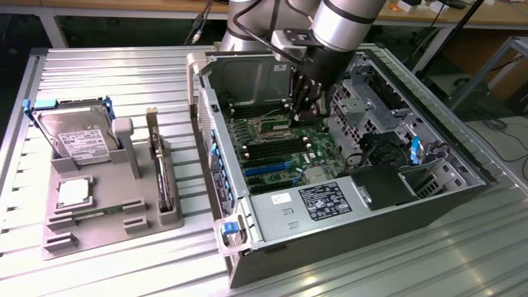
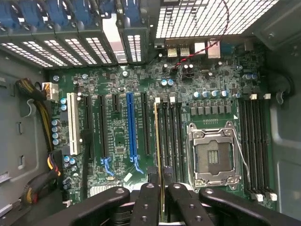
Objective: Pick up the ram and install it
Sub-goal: 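Insert the ram into the slot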
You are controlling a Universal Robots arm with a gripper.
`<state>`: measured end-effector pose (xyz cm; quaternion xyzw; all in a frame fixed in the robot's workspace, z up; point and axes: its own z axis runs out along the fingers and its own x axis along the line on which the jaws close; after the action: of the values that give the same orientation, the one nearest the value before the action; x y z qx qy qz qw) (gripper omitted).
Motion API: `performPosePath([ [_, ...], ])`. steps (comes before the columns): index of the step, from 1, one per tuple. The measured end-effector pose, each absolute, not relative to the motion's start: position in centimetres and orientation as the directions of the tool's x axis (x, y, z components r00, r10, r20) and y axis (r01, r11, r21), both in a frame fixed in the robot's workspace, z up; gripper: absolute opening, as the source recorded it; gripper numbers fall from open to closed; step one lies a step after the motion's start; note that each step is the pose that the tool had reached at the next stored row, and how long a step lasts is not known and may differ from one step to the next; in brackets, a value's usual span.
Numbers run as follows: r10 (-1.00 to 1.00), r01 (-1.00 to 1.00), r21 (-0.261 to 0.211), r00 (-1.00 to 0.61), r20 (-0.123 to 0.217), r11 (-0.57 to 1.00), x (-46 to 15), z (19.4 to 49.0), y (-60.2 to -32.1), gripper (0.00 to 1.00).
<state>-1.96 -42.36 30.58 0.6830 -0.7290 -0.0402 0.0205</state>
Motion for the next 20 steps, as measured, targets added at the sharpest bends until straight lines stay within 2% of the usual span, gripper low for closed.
performPosePath([
  [11,-0.997,-0.996,0.067,-0.066,-0.026,0.064,-3.1,28.3,-41.7,0.14],
  [20,-0.997,-0.996,0.067,-0.066,-0.026,0.065,-2.5,25.2,-41.0,0.14],
])
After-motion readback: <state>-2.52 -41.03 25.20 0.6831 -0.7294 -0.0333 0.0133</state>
